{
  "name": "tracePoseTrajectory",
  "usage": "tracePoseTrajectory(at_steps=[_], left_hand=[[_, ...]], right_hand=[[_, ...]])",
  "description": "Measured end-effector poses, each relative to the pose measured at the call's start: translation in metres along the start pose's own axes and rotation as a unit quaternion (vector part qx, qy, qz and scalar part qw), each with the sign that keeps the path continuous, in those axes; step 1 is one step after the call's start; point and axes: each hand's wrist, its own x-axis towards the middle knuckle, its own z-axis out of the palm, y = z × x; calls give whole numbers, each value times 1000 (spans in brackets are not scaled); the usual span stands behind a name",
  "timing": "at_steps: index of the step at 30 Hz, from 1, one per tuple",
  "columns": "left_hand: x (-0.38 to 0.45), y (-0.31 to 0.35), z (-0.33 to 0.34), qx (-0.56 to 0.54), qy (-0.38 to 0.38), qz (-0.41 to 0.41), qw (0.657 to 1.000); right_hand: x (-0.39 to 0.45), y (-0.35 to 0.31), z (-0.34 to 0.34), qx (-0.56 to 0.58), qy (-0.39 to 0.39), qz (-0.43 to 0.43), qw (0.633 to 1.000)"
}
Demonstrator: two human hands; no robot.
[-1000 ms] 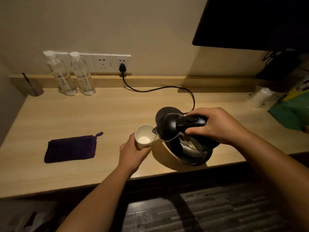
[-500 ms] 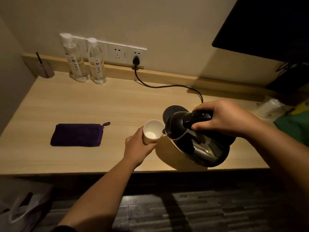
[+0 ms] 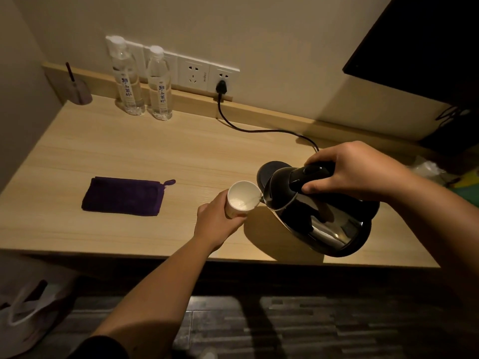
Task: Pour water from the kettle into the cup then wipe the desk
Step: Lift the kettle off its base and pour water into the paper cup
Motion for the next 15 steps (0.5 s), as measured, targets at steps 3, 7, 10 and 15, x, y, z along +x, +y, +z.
tracePoseTrajectory(at_steps=[3,7,10,15], left_hand=[[0,-2,1,-11,-1,4,1000],[0,-3,0,-21,-2,4,1000],[-1,-2,-1,-28,-1,0,1000],[-2,1,-1,-16,-2,-4,1000]], right_hand=[[1,-3,-1,-7,-7,-2,1000],[3,-6,-3,-10,-10,-3,1000],[3,-9,-5,-10,-16,-8,1000],[5,-10,-8,-23,-15,-17,999]])
